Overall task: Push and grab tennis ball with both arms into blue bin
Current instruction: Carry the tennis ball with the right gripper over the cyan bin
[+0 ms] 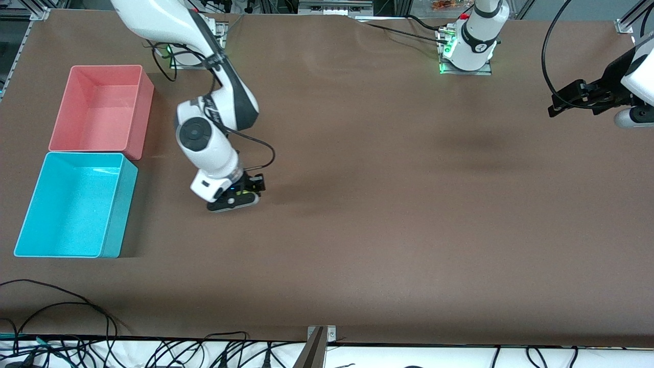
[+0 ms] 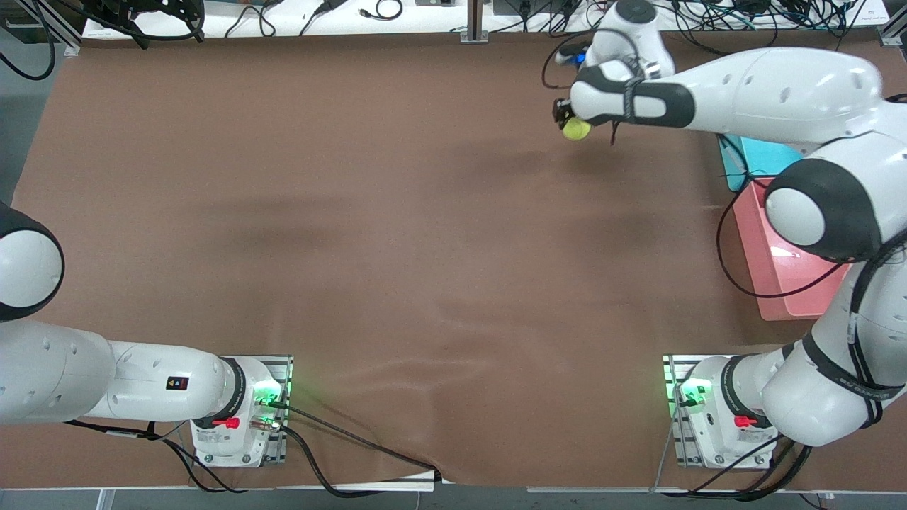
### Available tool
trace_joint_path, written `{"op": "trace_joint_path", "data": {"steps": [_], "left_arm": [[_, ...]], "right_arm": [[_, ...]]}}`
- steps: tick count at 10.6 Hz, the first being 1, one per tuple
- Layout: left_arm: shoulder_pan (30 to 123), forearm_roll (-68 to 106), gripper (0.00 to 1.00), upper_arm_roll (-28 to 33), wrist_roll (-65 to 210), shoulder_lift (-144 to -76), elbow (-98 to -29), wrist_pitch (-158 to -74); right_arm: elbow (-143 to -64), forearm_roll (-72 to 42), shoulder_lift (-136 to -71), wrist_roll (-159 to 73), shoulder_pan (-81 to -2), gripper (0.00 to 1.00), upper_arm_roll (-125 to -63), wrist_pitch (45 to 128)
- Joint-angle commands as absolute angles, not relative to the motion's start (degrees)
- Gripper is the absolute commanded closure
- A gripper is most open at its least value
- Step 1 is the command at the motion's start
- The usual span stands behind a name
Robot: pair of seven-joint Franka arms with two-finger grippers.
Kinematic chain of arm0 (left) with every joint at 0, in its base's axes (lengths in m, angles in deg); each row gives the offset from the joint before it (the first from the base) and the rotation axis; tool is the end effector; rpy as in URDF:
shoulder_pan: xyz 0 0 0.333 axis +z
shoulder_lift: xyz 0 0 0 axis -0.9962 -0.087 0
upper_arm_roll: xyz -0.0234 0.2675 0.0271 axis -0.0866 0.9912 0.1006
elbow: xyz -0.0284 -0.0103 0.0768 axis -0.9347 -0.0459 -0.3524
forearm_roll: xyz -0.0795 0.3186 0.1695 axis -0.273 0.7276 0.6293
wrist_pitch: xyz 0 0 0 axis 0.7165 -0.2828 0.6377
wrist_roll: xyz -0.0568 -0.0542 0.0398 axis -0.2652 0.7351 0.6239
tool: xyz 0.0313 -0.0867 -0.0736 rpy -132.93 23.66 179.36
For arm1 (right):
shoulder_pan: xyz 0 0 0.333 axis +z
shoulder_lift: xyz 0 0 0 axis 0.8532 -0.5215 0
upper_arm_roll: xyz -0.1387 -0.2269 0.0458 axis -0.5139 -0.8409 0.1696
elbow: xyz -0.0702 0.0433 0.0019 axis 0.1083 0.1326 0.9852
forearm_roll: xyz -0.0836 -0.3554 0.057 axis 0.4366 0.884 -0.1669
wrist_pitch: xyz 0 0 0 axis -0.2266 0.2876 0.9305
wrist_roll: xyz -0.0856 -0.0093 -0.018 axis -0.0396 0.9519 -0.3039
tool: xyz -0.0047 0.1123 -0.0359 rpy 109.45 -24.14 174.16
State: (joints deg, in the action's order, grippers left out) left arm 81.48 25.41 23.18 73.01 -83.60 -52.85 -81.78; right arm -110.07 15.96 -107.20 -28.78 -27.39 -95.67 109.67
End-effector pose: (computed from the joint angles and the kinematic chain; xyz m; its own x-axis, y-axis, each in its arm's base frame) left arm 0.5125 -0.0158 0.5708 0.9899 0.0931 -0.1066 0.0974 -0.9946 0.0362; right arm 0.5639 0.2585 0.2516 0.9714 0.2070 0.1162 0.2124 -0.9765 -0.0357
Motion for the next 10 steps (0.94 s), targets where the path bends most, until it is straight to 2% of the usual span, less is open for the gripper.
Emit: {"op": "trace_joint_path", "data": {"steps": [1,7,10], "left_arm": [[81.14,25.37,0.00,23.20,72.54,-84.58,-50.75,-80.52],[81.23,25.72,0.00,23.20,72.54,-84.58,-50.75,-80.61],[81.32,25.81,0.00,23.20,72.63,-84.67,-50.75,-80.61]], "right_arm": [[-112.22,16.14,-99.67,-38.71,-28.77,0.67,-101.29,103.17],[-117.66,15.97,-94.30,-74.84,-29.12,0.66,-119.75,100.69],[-119.16,15.36,-93.07,-86.81,-34.10,0.65,-123.47,100.06]]}}
